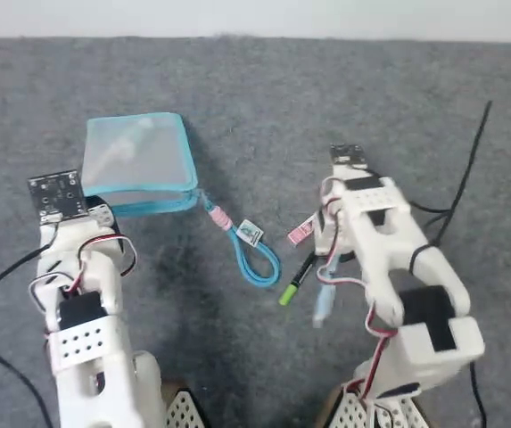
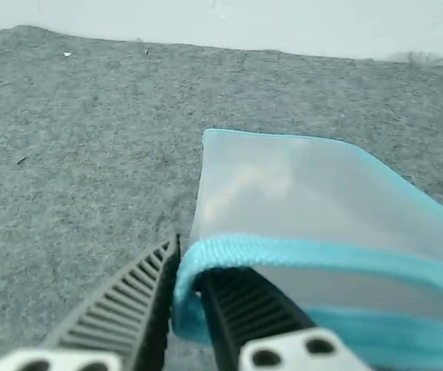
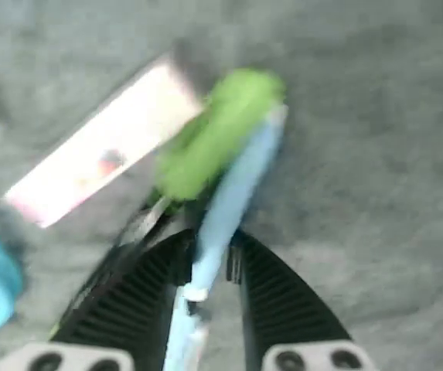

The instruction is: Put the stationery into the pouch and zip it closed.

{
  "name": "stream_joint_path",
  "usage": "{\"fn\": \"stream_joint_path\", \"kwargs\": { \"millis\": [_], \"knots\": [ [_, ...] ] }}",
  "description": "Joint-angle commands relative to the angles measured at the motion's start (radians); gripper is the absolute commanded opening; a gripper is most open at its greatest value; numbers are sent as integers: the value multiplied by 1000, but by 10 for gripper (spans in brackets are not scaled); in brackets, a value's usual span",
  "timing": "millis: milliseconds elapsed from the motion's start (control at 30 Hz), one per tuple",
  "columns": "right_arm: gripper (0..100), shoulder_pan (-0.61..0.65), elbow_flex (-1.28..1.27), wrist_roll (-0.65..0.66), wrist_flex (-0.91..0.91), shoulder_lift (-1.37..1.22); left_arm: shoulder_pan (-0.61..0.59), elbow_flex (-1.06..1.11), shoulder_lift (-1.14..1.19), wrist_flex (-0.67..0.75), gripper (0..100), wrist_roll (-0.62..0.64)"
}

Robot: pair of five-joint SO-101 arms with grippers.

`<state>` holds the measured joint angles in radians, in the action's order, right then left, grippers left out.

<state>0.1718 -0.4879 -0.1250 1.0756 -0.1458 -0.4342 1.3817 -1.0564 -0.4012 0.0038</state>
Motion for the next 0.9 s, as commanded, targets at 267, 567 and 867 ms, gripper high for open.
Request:
{"fn": "stream_joint_path", "kwargs": {
  "millis": [267,567,867],
  "knots": [
    [17,-183,353,239,96,-31,52,-64,12,-5,11,9],
    [229,-105,394,239,260,-31,181,-58,6,-69,11,9],
    [260,-12,319,150,268,15,183,-54,6,-69,11,9]
  ]
}}
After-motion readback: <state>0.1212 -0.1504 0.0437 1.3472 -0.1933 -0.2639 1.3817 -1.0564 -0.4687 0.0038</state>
